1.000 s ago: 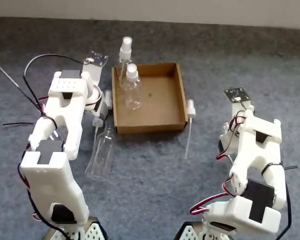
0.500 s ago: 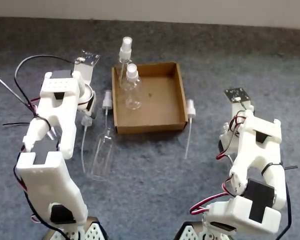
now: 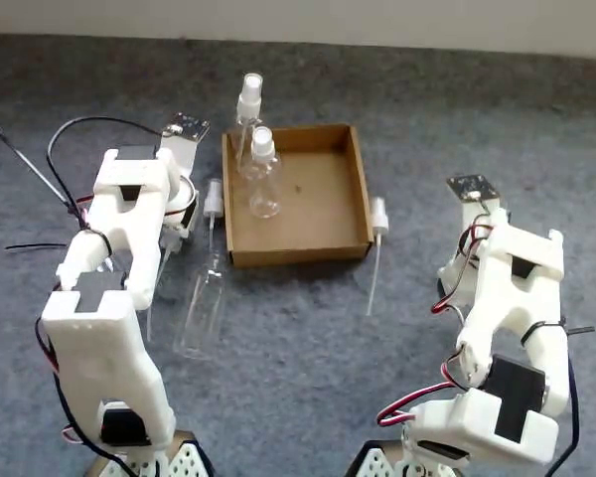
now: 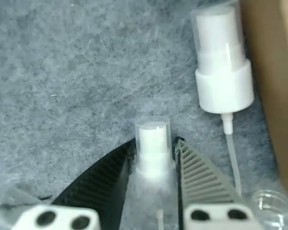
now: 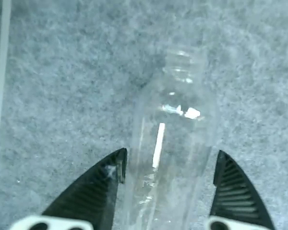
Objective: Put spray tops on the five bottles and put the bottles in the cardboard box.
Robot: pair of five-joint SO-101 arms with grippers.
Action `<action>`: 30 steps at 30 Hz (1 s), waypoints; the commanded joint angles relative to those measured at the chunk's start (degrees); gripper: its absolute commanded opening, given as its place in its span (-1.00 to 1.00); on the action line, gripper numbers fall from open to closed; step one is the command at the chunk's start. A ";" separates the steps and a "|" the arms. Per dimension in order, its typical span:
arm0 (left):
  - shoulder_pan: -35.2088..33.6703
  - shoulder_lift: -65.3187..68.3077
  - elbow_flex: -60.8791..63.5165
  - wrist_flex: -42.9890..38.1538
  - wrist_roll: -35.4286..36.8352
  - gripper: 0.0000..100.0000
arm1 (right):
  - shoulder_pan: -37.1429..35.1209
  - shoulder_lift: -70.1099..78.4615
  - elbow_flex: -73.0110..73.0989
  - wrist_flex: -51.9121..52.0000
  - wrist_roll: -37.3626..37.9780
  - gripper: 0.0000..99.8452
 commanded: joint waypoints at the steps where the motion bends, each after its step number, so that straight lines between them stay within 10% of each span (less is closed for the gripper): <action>1: 0.22 -4.88 -3.91 1.58 -0.26 -0.88 | 0.48 -0.66 -6.55 3.12 0.26 -0.49; 30: 0.57 -36.35 -11.56 22.24 -0.18 -0.88 | 1.54 17.45 -20.62 6.90 2.90 -0.65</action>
